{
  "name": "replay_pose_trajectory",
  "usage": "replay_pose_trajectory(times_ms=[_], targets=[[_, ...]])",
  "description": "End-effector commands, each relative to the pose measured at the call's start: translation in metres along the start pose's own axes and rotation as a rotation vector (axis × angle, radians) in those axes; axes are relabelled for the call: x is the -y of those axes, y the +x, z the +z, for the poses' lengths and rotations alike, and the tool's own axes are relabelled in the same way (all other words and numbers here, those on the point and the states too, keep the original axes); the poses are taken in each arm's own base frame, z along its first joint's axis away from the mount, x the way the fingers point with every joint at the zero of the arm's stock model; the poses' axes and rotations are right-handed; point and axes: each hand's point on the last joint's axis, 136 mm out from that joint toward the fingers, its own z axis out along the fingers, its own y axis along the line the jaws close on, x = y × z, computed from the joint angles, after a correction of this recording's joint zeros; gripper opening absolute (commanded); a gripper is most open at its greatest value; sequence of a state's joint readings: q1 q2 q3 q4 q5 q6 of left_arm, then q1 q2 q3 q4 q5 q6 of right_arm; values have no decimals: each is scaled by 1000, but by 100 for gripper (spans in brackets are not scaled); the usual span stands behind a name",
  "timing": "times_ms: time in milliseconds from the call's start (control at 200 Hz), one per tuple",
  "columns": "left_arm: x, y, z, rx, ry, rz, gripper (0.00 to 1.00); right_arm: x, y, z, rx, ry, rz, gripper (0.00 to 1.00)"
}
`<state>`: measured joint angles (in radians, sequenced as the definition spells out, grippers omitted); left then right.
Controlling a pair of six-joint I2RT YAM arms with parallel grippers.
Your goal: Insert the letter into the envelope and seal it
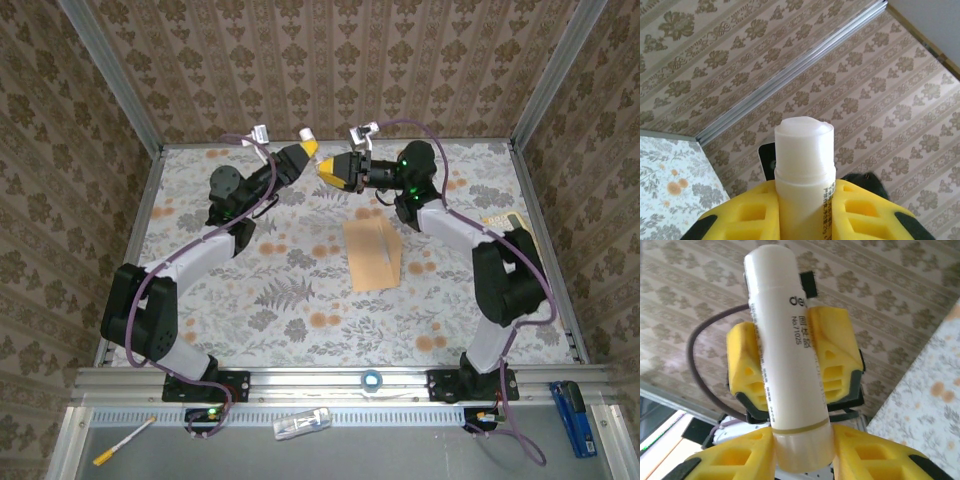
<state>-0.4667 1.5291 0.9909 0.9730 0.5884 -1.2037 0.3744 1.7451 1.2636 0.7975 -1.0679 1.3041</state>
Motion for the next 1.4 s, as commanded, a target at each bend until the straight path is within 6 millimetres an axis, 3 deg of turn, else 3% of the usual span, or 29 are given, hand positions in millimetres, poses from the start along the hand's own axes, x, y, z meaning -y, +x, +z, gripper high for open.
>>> replay_pose_trajectory(times_ms=[0, 205, 225, 300, 490, 780, 820, 930, 1395], targets=[[23, 21, -2, -113, 70, 38, 0, 5, 12, -4, -45, 216, -99, 36], [12, 18, -4, -144, -14, 53, 0, 22, 36, -26, -147, 434, -171, 57], [6, 9, -8, -127, -37, 61, 0, 25, 38, -29, -153, 455, -172, 59], [-3, 5, -10, -129, -91, 54, 0, 30, 43, -37, -169, 524, -202, 64], [-16, 1, -11, -122, -179, 44, 0, 43, 51, -45, -207, 673, -282, 63], [-30, 8, -18, -109, -304, 50, 0, 40, 44, -24, -187, 656, -340, 55], [-24, 19, -14, -134, -291, 49, 0, 40, 44, -20, -188, 649, -342, 54], [-23, 24, -12, -144, -290, 41, 0, 40, 42, -13, -187, 636, -349, 53], [-20, 25, -7, -139, -277, 26, 0, 55, 41, -8, -204, 672, -340, 53]])
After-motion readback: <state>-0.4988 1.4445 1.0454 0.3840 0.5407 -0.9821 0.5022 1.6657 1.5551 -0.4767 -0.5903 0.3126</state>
